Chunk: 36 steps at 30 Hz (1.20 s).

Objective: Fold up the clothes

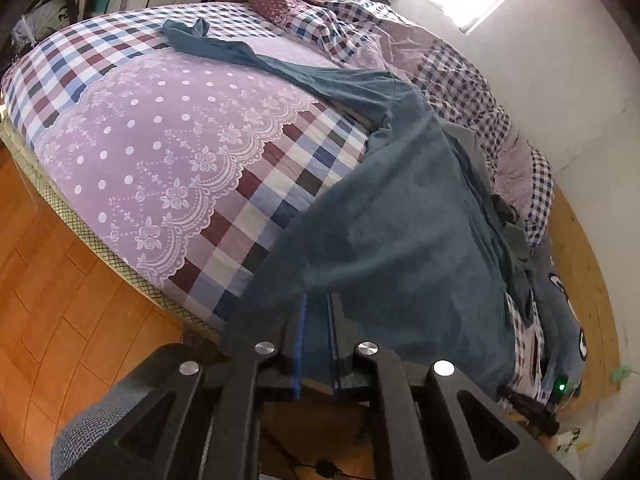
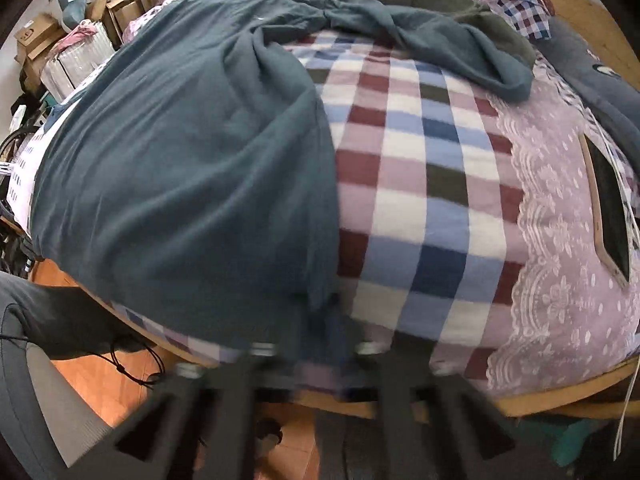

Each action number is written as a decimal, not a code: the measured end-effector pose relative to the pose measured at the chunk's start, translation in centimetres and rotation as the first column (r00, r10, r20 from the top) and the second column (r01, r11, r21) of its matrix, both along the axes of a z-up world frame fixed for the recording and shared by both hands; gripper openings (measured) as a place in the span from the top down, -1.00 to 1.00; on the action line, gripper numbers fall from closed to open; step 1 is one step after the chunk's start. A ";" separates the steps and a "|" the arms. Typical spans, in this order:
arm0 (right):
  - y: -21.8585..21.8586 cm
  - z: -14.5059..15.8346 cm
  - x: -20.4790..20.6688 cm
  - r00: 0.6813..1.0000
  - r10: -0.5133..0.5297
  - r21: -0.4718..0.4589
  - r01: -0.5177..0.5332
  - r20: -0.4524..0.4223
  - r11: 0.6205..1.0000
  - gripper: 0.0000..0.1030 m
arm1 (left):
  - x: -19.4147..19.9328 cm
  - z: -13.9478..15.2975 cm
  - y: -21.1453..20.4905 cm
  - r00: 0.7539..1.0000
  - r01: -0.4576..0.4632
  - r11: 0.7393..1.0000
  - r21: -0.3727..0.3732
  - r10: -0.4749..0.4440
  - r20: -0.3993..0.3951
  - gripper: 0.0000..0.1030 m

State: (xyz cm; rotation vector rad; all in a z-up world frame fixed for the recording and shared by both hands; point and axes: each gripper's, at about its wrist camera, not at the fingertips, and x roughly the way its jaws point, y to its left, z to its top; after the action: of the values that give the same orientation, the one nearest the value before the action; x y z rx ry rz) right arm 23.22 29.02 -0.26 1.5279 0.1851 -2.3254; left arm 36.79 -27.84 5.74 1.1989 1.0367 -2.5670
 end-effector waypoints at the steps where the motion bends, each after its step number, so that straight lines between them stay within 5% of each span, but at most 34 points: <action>1: 0.2 0.2 0.4 1.000 -0.005 -0.006 0.005 -0.001 1.000 0.95 | -0.1 -0.1 0.1 1.000 0.001 1.000 0.001 -0.001 0.001 0.81; 11: 2.7 4.8 6.5 0.998 -0.047 -0.083 0.045 -0.028 0.996 0.97 | -1.6 -0.1 1.5 1.000 0.029 1.000 0.006 -0.029 -0.008 0.76; 15: 2.8 4.3 6.4 0.998 -0.055 -0.034 0.055 0.014 0.998 0.94 | -2.0 0.1 2.2 0.999 0.045 0.999 -0.007 -0.045 -0.011 0.71; 19: 3.1 3.4 6.1 0.994 -0.108 0.050 0.106 0.031 0.993 0.89 | -2.2 0.2 2.5 0.998 0.055 0.998 -0.019 -0.056 -0.019 0.36; 22: 4.4 3.6 5.5 0.985 -0.170 0.000 0.170 0.035 0.985 0.85 | -2.1 0.2 2.5 0.998 0.053 0.998 -0.013 -0.054 -0.027 0.12; 24: 5.3 4.2 5.0 0.978 -0.205 -0.046 0.206 0.021 0.977 0.56 | -2.2 0.3 2.5 0.998 0.055 0.998 -0.013 -0.055 -0.035 0.03; 27: 6.1 5.5 4.0 0.968 -0.247 -0.131 0.240 -0.040 0.962 0.27 | -2.4 0.6 3.3 0.996 0.072 0.997 -0.031 -0.074 -0.055 -0.16; 30: 6.9 6.7 2.9 0.952 -0.290 -0.209 0.265 -0.099 0.941 0.22 | -2.8 1.3 4.6 0.991 0.099 0.993 -0.066 -0.104 -0.080 -0.38; 36: 5.9 8.2 -2.2 0.916 -0.315 -0.197 0.270 -0.250 0.942 0.12 | -4.0 2.4 7.8 0.974 0.170 0.977 -0.129 -0.187 -0.130 -0.60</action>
State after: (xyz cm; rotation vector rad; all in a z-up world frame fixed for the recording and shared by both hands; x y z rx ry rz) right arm 21.01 34.95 7.96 1.2151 -0.1725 -2.7130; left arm 32.81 -19.99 8.14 1.1440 0.8215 -2.8434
